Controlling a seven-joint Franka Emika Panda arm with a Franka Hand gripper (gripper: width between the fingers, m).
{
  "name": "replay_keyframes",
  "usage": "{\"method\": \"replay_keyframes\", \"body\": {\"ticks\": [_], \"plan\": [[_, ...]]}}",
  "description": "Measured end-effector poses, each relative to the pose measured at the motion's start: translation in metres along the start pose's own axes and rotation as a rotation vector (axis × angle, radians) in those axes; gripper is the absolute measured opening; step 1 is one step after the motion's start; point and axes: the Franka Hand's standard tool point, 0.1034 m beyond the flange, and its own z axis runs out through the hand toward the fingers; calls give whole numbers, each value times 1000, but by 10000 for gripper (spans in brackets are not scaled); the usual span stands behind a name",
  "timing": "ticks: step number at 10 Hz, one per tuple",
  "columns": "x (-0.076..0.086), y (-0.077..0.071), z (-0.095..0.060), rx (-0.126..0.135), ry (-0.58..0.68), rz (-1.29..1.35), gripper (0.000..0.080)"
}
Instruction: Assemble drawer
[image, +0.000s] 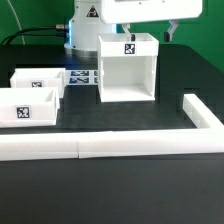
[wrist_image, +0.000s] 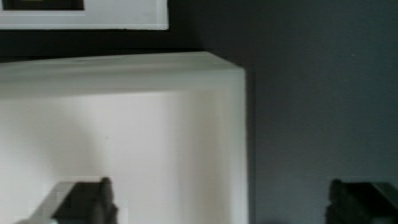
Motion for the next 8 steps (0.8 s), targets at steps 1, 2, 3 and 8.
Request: {"method": "replay_keyframes", "body": {"ticks": [1,2,3,8], "plan": [[0,0,0,0,1,0,467],[0,0,0,0,0,0,294],[0,0,0,0,0,0,294],[0,0,0,0,0,0,37]]}}
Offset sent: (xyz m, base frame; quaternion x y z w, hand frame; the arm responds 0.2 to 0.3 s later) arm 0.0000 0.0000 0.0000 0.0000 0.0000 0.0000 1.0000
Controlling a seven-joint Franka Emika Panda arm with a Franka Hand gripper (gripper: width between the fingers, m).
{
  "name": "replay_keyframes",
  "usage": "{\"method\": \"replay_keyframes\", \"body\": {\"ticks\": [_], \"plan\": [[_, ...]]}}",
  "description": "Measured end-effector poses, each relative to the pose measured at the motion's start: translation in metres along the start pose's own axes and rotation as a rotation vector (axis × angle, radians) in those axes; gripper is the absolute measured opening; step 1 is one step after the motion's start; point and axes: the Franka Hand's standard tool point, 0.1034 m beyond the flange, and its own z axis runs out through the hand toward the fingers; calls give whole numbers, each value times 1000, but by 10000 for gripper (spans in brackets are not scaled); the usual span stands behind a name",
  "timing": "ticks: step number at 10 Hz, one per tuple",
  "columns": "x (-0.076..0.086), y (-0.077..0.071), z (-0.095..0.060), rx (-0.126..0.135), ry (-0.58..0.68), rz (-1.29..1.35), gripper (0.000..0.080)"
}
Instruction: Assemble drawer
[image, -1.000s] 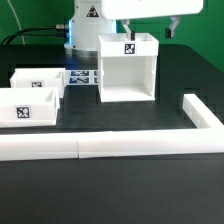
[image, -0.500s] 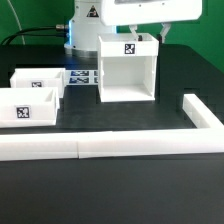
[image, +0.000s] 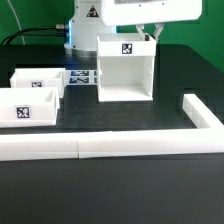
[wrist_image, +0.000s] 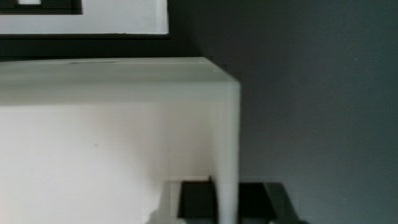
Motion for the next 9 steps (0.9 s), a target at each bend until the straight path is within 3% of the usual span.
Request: {"method": "replay_keyframes", "body": {"ticks": [5,9], "plan": [[6,1,-1,0,-1,3,38],[55,9,-6,19,38,17,38]]}}
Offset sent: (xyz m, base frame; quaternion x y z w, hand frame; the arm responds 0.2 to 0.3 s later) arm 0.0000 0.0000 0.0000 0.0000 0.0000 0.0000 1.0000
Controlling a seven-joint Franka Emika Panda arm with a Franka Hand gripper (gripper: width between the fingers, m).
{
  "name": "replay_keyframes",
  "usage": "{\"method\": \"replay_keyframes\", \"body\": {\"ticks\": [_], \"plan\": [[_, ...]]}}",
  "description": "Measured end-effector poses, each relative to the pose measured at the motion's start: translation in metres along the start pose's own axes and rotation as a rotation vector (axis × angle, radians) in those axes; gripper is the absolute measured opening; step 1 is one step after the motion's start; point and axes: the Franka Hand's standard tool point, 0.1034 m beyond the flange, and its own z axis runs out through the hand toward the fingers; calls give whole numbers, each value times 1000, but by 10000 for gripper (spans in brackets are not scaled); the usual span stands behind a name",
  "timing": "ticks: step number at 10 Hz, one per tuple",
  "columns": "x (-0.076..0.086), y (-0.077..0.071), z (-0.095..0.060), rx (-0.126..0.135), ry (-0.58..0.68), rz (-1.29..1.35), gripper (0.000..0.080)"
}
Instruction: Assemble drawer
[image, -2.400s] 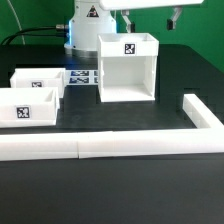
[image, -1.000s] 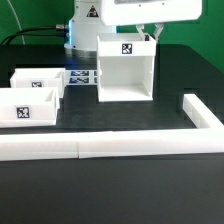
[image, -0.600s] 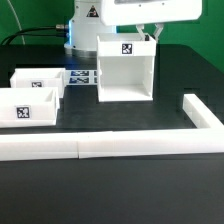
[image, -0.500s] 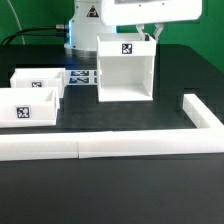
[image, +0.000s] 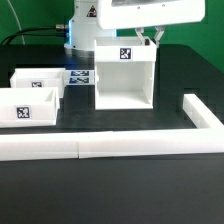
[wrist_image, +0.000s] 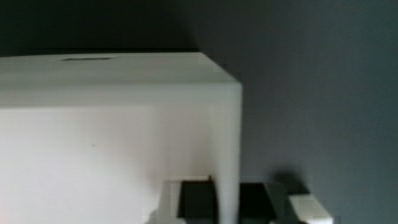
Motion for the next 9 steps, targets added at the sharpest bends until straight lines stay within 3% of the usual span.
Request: {"method": "replay_keyframes", "body": {"ticks": [6,9], "plan": [[79,-2,-5,24,76,2,41],[88,-4,-7,26,108,-27,41]]}}
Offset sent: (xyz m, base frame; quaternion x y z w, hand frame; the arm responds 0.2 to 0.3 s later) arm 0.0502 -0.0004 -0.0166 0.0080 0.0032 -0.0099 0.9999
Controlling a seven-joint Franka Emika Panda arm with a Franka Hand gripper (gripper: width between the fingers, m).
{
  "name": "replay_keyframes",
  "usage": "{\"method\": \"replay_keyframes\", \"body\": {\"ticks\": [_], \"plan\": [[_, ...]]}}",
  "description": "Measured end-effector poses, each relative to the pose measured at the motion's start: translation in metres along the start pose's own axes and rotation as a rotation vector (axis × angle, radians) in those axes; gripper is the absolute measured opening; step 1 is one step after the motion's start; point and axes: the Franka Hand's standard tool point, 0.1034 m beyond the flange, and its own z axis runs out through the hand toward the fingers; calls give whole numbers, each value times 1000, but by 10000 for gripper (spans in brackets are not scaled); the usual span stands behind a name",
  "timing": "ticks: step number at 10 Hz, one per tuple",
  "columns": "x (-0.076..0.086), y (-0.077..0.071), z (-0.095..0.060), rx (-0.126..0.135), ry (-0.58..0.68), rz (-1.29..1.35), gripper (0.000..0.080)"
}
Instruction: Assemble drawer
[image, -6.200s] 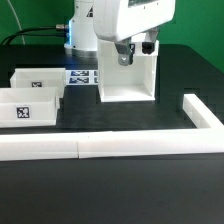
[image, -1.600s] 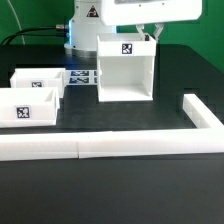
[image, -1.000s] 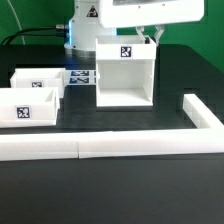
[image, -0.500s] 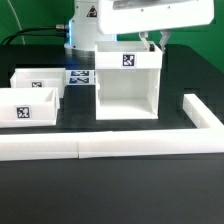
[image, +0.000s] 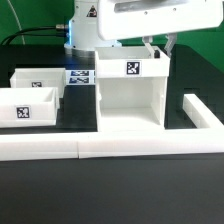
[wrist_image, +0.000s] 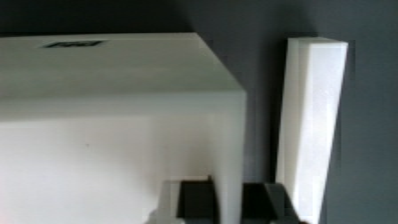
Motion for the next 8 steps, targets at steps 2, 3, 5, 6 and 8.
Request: {"method": "replay_keyframes", "body": {"ticks": [2,3,5,6,8], "plan": [[1,0,-1,0,1,6,41],[1,0,-1,0,1,7,41],[2,-1,-1,2,7,143,41],[3,-1,-2,3,10,191,41],[4,-4,0,5,9,345,41]]}}
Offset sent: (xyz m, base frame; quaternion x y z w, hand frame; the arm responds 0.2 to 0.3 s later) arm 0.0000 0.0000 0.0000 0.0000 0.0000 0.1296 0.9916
